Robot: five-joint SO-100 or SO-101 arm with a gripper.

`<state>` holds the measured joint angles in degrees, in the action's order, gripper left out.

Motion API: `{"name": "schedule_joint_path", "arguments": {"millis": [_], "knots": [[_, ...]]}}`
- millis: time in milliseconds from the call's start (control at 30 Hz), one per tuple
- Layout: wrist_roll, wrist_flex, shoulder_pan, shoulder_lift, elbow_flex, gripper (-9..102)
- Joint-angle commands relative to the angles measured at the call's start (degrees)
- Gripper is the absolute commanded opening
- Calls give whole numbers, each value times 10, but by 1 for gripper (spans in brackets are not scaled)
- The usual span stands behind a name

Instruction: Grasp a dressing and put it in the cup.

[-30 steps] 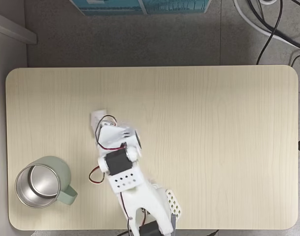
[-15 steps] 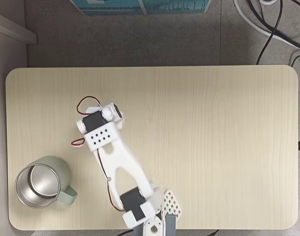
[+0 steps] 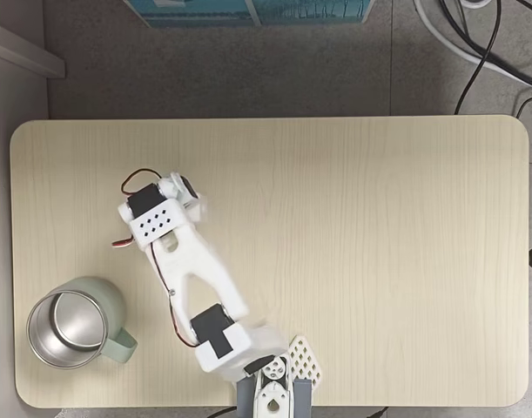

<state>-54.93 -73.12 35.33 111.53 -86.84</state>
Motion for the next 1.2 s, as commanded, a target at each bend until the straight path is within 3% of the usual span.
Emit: {"name": "schedule_joint_path", "arguments": {"millis": [0, 367, 733, 967, 1167], "knots": [[20, 16, 3, -4, -20, 1], [50, 13, 9, -44, -20, 0], [94, -72, 40, -278, -46, 0], [132, -132, 100, -436, -78, 0], [181, -193, 207, -492, -137, 0]]}}
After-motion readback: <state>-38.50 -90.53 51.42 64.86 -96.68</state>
